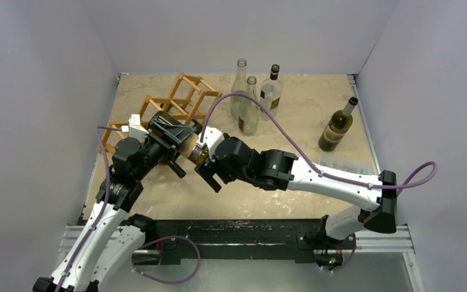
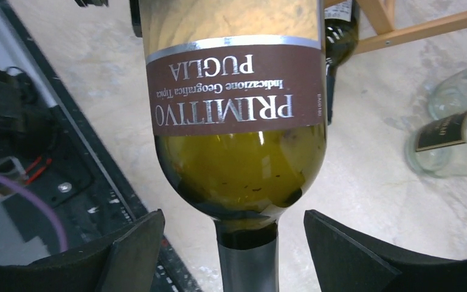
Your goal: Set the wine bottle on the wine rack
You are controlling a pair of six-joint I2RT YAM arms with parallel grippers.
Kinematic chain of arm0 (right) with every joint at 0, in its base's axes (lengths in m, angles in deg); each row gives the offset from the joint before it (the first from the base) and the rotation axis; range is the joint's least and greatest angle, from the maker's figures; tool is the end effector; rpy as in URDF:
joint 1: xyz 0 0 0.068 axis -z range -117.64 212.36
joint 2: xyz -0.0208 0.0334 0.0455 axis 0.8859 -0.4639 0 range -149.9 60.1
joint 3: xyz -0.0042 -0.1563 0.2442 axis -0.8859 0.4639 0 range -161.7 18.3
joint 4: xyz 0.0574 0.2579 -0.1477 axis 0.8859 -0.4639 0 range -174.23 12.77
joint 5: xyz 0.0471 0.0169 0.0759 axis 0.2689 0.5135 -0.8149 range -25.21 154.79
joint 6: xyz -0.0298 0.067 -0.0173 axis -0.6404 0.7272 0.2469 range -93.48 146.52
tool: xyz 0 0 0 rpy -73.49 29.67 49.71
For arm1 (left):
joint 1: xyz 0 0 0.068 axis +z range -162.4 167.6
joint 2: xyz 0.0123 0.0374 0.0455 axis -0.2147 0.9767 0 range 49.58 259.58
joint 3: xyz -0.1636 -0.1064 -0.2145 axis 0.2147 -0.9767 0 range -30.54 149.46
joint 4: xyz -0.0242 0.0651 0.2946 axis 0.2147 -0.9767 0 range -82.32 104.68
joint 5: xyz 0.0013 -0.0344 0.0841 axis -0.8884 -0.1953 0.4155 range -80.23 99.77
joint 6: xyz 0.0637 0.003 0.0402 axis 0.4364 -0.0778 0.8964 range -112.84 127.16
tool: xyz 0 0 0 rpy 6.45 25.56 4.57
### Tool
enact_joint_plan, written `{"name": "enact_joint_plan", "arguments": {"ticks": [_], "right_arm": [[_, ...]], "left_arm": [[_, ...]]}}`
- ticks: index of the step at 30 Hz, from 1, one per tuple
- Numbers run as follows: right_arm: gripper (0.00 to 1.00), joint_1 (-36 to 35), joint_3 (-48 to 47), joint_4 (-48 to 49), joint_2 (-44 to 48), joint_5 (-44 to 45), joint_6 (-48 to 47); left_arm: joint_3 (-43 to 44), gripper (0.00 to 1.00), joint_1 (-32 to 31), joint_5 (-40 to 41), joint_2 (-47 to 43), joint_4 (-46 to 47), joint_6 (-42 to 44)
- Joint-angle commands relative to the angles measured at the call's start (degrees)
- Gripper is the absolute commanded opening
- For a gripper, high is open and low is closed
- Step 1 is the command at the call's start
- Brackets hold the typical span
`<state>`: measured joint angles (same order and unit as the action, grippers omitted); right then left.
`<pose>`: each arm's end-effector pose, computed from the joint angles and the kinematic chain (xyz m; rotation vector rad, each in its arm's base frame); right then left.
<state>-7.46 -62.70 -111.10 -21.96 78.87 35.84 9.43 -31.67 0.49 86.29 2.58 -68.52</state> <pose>0.1462 0.3531 0.3694 -0.9873 1.9745 0.5217 0.1986 -0.0803 0.3373 -0.7903 1.7561 -1.3182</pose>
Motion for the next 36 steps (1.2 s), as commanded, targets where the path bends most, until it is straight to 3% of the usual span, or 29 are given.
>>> {"name": "enact_joint_plan", "arguments": {"ticks": [1,4,9,21,24,26,31,36], "right_arm": [[0.88,-3.63,0.82,1.85,-0.75,14.52,-2.73],[0.82,-5.3,0.91,1.71,-1.54,19.92,-3.91],[0.66,-6.39,0.9,3.64,-1.35,21.23,-4.64],[0.58,-7.25,0.27,3.44,-4.33,21.46,-6.11],[0.52,-7.35,1.24,4.98,-3.72,21.15,-6.58],[0.41,-7.42,1.94,6.3,-3.06,20.73,-6.98],[0.03,-7.52,4.94,9.31,-0.69,23.31,-7.17],[0.0,-7.52,8.12,10.93,2.2,24.84,-6.54]], "left_arm": [[2.95,0.0,0.28,-1.51,-0.5,5.58,-1.77],[2.83,0.0,0.28,-1.99,-0.71,5.81,-2.48],[3.06,0.0,0.28,-2.19,-1.11,5.07,-2.99],[4.03,0.0,0.28,-6.15,0.21,3.52,-6.34],[4.25,0.0,0.28,-6.96,0.51,2.91,-6.6],[4.22,0.0,0.28,-7.06,0.47,2.16,-6.66],[5.85,0.0,0.28,-7.84,1.35,-1.64,-6.59],[8.05,0.29,0.28,-11.64,4.16,-5.54,-4.77]]}}
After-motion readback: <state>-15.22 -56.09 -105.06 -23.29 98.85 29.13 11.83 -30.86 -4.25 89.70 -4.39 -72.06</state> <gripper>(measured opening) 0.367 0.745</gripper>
